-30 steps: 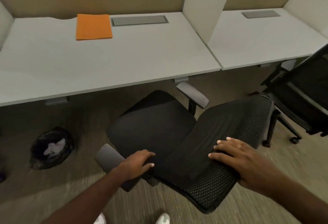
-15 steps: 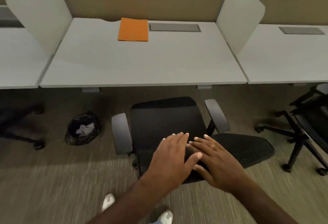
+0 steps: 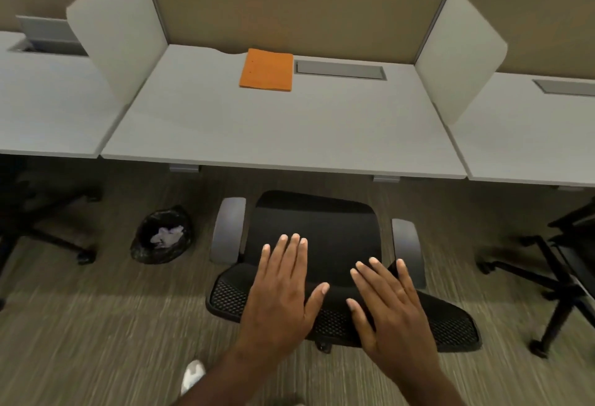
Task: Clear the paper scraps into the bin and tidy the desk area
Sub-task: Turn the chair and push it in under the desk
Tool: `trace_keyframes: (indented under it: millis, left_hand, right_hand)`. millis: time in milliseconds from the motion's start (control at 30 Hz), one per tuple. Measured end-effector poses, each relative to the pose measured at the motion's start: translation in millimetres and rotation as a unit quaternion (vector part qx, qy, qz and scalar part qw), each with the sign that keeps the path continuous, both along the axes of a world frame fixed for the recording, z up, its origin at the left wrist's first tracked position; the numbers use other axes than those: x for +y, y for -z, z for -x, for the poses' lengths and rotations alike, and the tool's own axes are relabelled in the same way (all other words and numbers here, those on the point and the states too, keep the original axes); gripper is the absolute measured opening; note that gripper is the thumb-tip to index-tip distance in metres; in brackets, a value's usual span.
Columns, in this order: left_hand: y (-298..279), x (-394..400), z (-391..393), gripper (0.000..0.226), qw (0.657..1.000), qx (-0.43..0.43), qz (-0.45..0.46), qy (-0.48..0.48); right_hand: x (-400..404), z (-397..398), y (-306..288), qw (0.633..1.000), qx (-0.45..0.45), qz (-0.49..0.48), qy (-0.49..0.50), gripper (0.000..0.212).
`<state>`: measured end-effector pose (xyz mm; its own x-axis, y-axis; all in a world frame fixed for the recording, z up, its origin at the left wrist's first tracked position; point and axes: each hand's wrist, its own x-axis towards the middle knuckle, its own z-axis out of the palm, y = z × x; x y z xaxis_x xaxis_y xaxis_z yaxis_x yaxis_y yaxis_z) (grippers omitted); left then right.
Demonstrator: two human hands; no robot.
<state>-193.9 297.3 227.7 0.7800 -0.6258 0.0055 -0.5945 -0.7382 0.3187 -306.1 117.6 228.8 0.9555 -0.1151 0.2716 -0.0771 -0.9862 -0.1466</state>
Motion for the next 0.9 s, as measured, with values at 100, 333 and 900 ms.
trace_keyframes:
  millis: [100, 333, 900]
  left_hand:
    - [-2, -3, -9, 0.080, 1.000, -0.023, 0.005, -0.016]
    - [-1, -9, -18, 0.086, 0.998, -0.045, 0.022, -0.029]
    - [0, -23, -85, 0.090, 0.997, -0.072, 0.035, -0.009]
  right_hand:
    - [-3, -12, -7, 1.000, 0.007, -0.015, -0.002, 0.056]
    - [-11, -27, -10, 0.999, 0.030, -0.033, 0.002, 0.071]
    - [-32, -107, -4, 0.993, 0.032, -0.117, 0.012, 0.086]
